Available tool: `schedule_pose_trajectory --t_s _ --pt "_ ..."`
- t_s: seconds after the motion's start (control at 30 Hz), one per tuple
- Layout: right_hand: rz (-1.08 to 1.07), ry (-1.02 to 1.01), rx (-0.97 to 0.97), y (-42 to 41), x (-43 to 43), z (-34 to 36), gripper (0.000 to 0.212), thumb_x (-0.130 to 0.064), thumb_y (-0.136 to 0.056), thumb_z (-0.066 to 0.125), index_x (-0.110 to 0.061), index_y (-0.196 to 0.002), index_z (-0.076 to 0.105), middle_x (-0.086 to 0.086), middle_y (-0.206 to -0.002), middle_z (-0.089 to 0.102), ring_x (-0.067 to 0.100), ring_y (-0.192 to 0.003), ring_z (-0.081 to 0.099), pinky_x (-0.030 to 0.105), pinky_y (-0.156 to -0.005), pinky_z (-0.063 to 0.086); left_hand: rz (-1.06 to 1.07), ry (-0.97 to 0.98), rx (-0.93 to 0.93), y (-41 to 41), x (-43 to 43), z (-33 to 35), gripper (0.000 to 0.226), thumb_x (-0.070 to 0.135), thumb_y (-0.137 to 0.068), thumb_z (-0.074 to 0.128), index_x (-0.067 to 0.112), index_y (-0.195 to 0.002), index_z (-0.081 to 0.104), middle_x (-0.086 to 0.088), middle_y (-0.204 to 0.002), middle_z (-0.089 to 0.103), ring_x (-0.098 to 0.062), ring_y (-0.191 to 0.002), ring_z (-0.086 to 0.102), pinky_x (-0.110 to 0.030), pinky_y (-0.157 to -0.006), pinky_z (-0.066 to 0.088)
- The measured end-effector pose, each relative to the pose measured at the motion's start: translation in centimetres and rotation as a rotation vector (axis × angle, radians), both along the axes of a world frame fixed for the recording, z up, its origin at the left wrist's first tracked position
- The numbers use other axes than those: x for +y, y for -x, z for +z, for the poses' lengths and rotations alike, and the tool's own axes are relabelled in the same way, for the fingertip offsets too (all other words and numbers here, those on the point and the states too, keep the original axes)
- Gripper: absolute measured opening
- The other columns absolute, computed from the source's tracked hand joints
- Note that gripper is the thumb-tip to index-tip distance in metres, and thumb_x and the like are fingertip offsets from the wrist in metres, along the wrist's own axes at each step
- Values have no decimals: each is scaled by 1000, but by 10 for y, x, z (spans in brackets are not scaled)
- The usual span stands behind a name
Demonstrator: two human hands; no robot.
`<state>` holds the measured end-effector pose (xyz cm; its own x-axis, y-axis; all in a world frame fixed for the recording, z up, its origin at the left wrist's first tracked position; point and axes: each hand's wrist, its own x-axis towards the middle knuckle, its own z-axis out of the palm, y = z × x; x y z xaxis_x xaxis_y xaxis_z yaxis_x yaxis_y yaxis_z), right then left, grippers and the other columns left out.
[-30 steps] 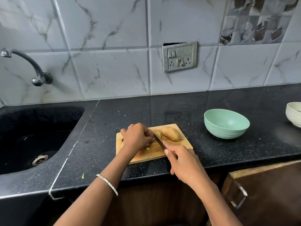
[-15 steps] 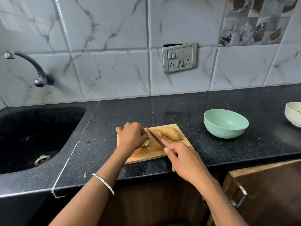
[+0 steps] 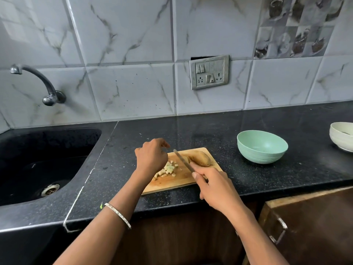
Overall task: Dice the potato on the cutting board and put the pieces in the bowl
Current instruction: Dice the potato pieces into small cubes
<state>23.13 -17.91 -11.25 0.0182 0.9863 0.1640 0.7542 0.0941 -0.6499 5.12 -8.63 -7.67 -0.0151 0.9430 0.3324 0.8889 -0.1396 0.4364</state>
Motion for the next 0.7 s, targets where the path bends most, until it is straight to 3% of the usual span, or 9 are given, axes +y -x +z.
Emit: schedule_pose_trajectory --t_s 0.07,0.23,0.43,0.7 --pt "-46 -7 5 -8 2 2 40 -47 -104 40 -55 -143 44 3 -102 72 22 -90 69 41 -86 56 -6 7 9 -2 0 -1 35 15 -85 58 31 -115 66 12 -120 67 -18 -117 57 -42 -95 38" --pt "-84 -25 39 -20 -1 11 38 -41 -106 42 -48 -143 49 -9 -76 66 -4 -50 61 36 -79 58 -79 36 31 -15 5 -9 22 42 -89 66 35 -110 67 15 -113 69 -13 -113 60 -44 -95 34" --pt "-65 -17 111 -23 3 9 38 -41 -105 44 -47 -142 50 -8 -74 69 -4 -49 60 30 -68 58 -116 78 45 -41 16 -19 35 52 -81 71 38 -112 68 15 -114 69 -13 -112 59 -41 -94 31" --pt "-37 21 139 -24 8 -2 37 -41 -105 46 -49 -141 50 -9 -74 69 -1 -47 60 22 -55 53 -108 -7 -53 -36 20 -35 21 48 -76 76 37 -93 72 17 -92 73 -8 -101 64 -36 -87 30"
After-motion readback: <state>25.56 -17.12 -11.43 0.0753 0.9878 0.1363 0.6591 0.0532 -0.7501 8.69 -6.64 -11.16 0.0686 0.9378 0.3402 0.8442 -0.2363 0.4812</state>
